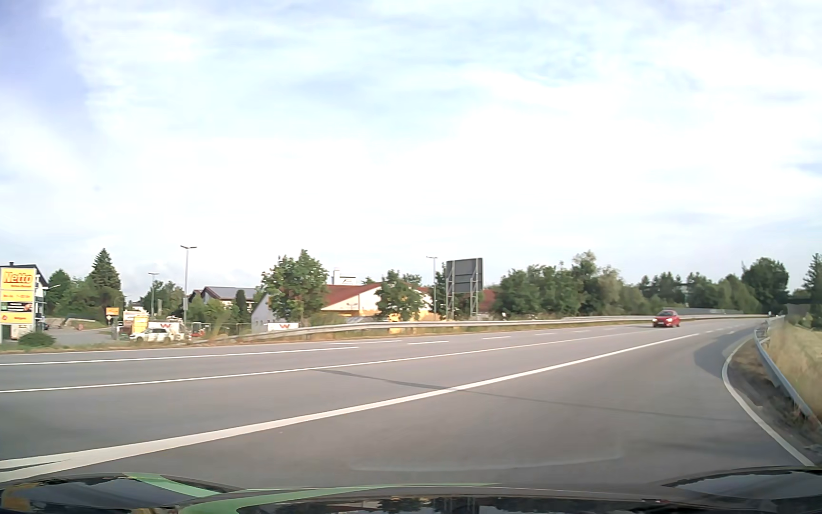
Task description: Follow the waypoints while adhering to traffic rules and regulations
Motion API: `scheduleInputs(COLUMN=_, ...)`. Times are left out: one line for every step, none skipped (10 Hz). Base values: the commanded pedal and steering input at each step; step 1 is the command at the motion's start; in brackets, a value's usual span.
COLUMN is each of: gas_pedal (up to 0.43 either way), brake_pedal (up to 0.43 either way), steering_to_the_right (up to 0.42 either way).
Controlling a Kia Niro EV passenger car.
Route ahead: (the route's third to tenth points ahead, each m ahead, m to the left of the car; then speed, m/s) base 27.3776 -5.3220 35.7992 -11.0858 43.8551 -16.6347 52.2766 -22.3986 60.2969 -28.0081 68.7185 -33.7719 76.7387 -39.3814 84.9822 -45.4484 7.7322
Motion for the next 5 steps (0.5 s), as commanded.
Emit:
scheduleInputs(gas_pedal=0.319, brake_pedal=0.000, steering_to_the_right=0.275)
scheduleInputs(gas_pedal=0.339, brake_pedal=0.000, steering_to_the_right=0.261)
scheduleInputs(gas_pedal=0.358, brake_pedal=0.000, steering_to_the_right=0.250)
scheduleInputs(gas_pedal=0.378, brake_pedal=0.000, steering_to_the_right=0.241)
scheduleInputs(gas_pedal=0.378, brake_pedal=0.000, steering_to_the_right=0.228)
